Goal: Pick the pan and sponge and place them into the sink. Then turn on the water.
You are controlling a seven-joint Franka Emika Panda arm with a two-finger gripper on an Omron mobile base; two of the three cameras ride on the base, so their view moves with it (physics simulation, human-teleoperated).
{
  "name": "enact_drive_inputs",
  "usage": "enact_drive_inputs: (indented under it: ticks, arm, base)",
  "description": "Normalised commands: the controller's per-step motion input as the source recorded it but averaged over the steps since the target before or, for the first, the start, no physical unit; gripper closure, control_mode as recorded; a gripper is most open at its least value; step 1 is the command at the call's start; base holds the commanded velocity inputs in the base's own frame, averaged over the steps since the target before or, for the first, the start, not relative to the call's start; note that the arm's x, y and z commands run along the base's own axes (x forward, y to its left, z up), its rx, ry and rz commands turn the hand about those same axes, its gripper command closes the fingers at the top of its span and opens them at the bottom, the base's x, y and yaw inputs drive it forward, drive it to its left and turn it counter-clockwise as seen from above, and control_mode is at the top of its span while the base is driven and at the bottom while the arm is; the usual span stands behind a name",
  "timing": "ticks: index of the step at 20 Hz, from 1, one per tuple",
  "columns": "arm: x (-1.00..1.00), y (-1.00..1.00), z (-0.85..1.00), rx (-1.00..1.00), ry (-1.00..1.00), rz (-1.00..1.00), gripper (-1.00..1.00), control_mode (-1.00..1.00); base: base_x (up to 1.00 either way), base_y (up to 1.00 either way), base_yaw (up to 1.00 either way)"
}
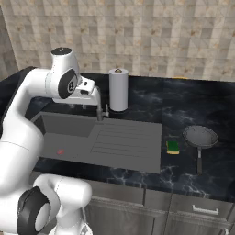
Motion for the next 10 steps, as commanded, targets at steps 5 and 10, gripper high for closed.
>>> enact_drive_inputs:
  ticks: [5,10]
  arm:
    - [0.00,-0.11,0.00,0.00,0.00,0.00,-1.00,-1.00]
    - [0.00,-0.29,0.00,0.00,0.00,0.00,-1.00,-1.00]
  base:
    - [0.00,0.00,0.00]
    - [0.00,0.00,0.00]
